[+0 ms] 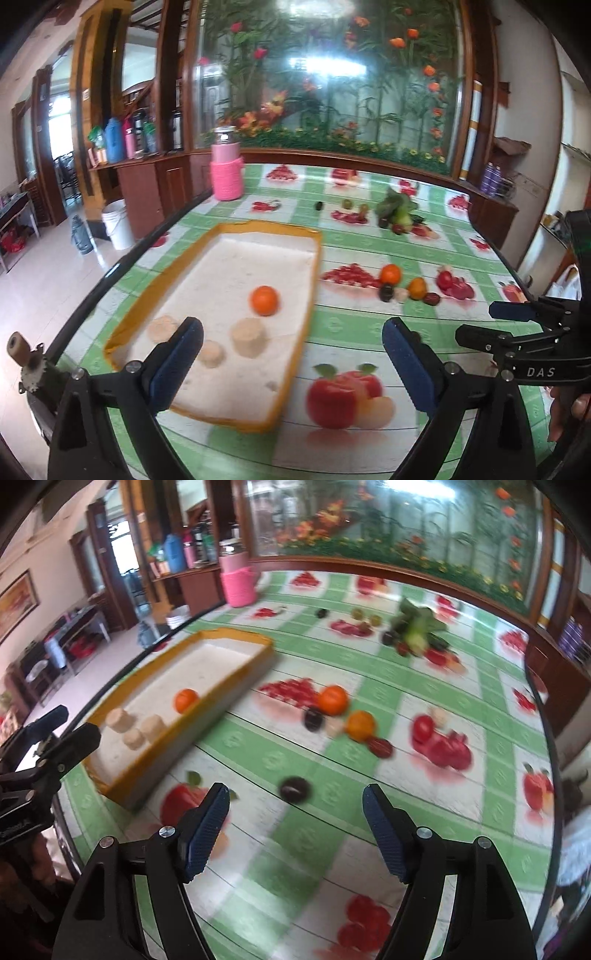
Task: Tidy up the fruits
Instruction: 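Withdraw both tools from the tray toward the table, then move both open tools toward the dark round fruits on the table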
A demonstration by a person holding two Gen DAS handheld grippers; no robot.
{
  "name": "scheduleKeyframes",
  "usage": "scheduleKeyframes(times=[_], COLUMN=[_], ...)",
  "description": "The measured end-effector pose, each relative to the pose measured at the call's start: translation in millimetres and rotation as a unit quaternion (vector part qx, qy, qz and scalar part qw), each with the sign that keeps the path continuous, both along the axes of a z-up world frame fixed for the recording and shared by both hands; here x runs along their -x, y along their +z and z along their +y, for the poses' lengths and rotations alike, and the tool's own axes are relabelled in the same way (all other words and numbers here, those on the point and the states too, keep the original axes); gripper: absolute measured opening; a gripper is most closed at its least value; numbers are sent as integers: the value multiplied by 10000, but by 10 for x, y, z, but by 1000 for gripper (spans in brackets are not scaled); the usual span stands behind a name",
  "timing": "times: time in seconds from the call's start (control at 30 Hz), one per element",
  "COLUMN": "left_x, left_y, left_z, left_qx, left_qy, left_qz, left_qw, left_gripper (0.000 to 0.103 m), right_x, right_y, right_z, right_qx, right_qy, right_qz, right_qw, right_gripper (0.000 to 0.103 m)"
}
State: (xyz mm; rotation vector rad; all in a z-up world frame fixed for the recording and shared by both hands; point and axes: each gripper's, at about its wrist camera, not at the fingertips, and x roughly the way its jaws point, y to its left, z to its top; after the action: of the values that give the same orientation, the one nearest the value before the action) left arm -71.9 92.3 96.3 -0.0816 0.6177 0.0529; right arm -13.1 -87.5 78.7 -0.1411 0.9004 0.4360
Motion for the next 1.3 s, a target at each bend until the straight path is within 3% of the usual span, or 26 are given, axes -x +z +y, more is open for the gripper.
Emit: scheduleKeyframes(times=[0.17,0.43,0.6,0.67,0.77,0.9,1.3], left_x=[37,114,18,-38,-70,-108,-171], left_y=[44,80,111,120,113,106,63], left_z=[-273,-342,-277,-234,-175,-125,-26], left_qx=[-8,-17,33,171,276,252,186], left_qy=[-236,-316,-460,-514,-631,-743,-1161], left_qz=[-34,15,-28,-27,-37,-29,22], left_qw=[9997,9995,9989,9985,9976,9969,9931], left_gripper=[99,99,99,99,99,99,99], right_x=[69,119,150,204,252,118,21], right_y=[-5,17,161,245,322,299,127], right_z=[-287,-400,-225,-122,-61,-28,99], right_qx=[471,402,1077,1528,1623,1410,1098], right_qy=[-510,-530,-743,-842,-765,-960,-1213], right_qz=[-15,54,-634,-1071,-1342,-852,-184], right_qw=[9976,9978,9894,9788,9746,9816,9863], right_gripper=[76,76,79,95,96,96,96])
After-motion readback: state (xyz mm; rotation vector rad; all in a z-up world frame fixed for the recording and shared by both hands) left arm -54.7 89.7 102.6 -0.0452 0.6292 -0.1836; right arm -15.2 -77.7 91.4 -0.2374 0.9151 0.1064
